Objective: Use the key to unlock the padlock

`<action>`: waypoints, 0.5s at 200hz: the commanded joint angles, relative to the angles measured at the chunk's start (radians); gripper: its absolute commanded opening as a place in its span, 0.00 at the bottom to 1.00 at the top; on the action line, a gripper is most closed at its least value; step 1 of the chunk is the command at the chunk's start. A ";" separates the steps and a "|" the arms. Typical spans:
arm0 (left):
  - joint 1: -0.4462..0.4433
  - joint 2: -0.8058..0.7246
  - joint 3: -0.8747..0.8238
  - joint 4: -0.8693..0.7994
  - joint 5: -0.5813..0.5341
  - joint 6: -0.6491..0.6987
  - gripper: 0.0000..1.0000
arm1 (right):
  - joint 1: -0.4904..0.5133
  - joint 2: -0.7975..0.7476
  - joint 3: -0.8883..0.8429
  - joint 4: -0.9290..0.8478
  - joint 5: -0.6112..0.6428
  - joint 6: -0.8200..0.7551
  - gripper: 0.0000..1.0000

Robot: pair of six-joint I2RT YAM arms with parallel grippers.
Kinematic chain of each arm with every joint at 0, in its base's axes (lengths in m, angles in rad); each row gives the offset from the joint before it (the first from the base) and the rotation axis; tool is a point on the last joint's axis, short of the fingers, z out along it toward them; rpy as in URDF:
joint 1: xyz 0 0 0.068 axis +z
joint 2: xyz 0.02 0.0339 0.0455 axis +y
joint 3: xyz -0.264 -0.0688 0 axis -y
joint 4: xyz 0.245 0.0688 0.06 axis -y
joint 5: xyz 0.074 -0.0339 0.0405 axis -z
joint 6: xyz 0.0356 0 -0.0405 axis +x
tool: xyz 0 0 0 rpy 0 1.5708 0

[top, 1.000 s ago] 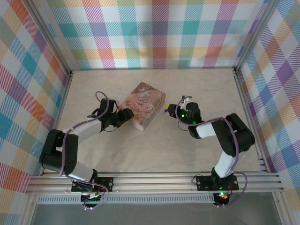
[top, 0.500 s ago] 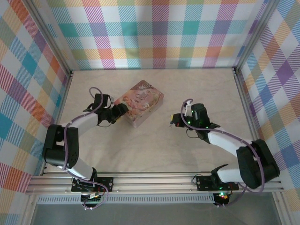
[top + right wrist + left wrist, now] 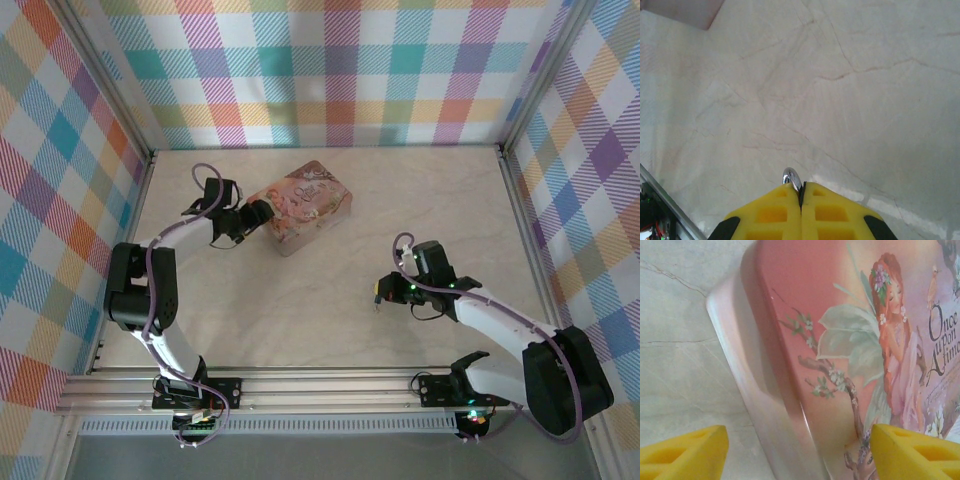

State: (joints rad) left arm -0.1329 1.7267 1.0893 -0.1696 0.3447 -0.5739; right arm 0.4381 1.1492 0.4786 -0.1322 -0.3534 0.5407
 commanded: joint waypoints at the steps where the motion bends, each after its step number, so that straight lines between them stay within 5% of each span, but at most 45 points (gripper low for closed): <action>1: 0.015 -0.095 -0.015 -0.032 -0.034 0.023 0.78 | 0.006 0.021 0.001 -0.020 -0.042 -0.014 0.00; 60: 0.015 -0.365 -0.160 -0.052 -0.092 -0.001 0.82 | 0.022 0.177 0.015 0.089 -0.058 -0.013 0.00; 100: 0.015 -0.553 -0.245 -0.088 -0.261 0.002 0.86 | 0.029 0.292 0.029 0.183 -0.053 0.019 0.05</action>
State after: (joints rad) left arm -0.1318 1.2667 0.8864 -0.2123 0.2096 -0.5724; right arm 0.4587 1.3907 0.4805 -0.0360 -0.3862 0.5419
